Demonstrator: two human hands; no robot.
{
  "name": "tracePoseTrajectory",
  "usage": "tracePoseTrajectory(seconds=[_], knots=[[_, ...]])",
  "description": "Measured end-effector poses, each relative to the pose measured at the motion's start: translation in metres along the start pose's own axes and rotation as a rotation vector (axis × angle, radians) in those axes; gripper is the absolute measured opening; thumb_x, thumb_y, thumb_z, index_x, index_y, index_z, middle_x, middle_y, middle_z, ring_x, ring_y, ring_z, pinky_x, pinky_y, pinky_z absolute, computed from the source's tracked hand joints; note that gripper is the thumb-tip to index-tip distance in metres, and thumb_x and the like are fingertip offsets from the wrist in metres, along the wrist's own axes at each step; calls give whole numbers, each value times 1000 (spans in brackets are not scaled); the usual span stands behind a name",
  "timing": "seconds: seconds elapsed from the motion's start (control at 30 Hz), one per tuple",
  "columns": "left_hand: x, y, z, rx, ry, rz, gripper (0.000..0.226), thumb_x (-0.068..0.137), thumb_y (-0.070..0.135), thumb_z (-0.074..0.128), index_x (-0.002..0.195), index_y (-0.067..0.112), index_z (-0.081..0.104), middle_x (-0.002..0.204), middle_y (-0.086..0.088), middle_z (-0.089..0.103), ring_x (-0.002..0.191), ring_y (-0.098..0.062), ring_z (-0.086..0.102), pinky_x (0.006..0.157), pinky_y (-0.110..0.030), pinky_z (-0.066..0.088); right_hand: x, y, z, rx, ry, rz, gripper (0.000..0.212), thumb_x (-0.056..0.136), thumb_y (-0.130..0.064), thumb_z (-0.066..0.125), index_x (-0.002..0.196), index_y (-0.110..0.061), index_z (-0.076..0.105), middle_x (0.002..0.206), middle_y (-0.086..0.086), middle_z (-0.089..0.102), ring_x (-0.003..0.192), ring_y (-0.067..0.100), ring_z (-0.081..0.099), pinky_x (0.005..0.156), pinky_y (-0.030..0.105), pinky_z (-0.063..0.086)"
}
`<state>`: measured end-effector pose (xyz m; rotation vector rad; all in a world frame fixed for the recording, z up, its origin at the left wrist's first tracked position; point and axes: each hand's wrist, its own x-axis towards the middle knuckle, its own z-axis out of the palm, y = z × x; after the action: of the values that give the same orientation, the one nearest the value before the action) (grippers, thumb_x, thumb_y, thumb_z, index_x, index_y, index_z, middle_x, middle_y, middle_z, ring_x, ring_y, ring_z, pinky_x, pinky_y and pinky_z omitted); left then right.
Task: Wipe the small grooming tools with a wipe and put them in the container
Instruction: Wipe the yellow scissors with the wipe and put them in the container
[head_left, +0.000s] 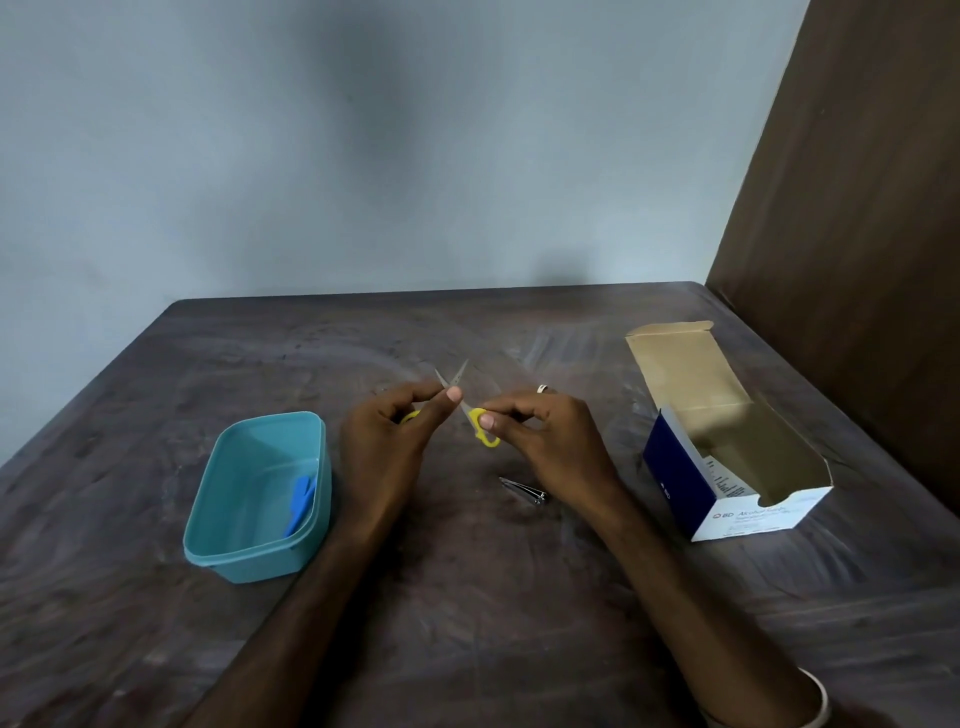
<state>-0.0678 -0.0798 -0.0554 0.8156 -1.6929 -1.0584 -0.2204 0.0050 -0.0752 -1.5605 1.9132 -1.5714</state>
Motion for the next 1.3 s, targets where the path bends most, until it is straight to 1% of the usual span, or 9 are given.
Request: tracePoseTrajectory(seconds=[0.1,0.2,0.4,0.6,0.8,0.9,1.07,1.17,1.3], knots=[[0,0,0,-2,8,4,10,83,30,76,85,21,79,65,13,69,45,6,51,48,-12,36,0,-3,0,24,5,13,9,86,-22,75,92,-21,81,83,-10,76,80,6,69,75,24,52],[2,-3,-1,-29,17,-38,11,83,32,75,84,22,78,70,10,71,46,5,51,51,-19,38,1,-5,-2,103,83,58,10,84,-18,77,93,-19,81,88,-11,76,85,1,69,75,15,49],[2,-4,-1,-54,13,-49,9,83,28,76,83,20,79,67,11,71,46,4,51,52,-23,40,3,-10,-9,240,237,147,24,77,-3,80,93,-22,77,92,-7,77,89,6,71,84,31,59],[1,-6,0,-84,-18,-74,3,84,24,77,82,21,78,72,8,74,40,-10,49,41,-29,44,4,-16,-6,530,225,194,40,76,9,77,112,-7,70,88,17,72,76,14,71,64,25,58],[0,-7,5,-82,-138,-99,13,88,16,71,79,8,76,64,-2,70,39,-16,46,42,-26,41,0,-19,1,535,173,189,20,75,8,77,86,-8,74,79,1,75,76,10,71,71,23,58],[-3,-7,8,-49,-204,-52,15,89,15,69,83,4,77,61,-10,69,40,-16,46,43,-25,38,-1,-21,2,539,123,192,14,78,6,76,85,-6,70,71,-2,75,69,6,71,64,18,54],[-4,-7,7,-65,-309,-26,15,94,13,63,90,9,77,73,-12,74,45,-21,50,46,-36,42,-1,-23,2,471,137,201,16,80,3,77,92,1,67,80,14,71,66,10,70,58,19,53],[-4,-5,7,-67,-336,-17,17,95,10,61,91,14,77,77,-6,75,47,-22,51,46,-39,45,0,-20,4,467,178,226,28,79,2,78,99,-6,60,87,25,69,67,16,70,55,23,53],[-2,-8,5,-52,-324,-7,17,94,10,62,91,15,78,76,-1,76,46,-18,52,47,-37,46,-1,-19,4,403,132,265,19,82,-8,78,98,-11,70,83,18,75,70,21,73,59,31,58]])
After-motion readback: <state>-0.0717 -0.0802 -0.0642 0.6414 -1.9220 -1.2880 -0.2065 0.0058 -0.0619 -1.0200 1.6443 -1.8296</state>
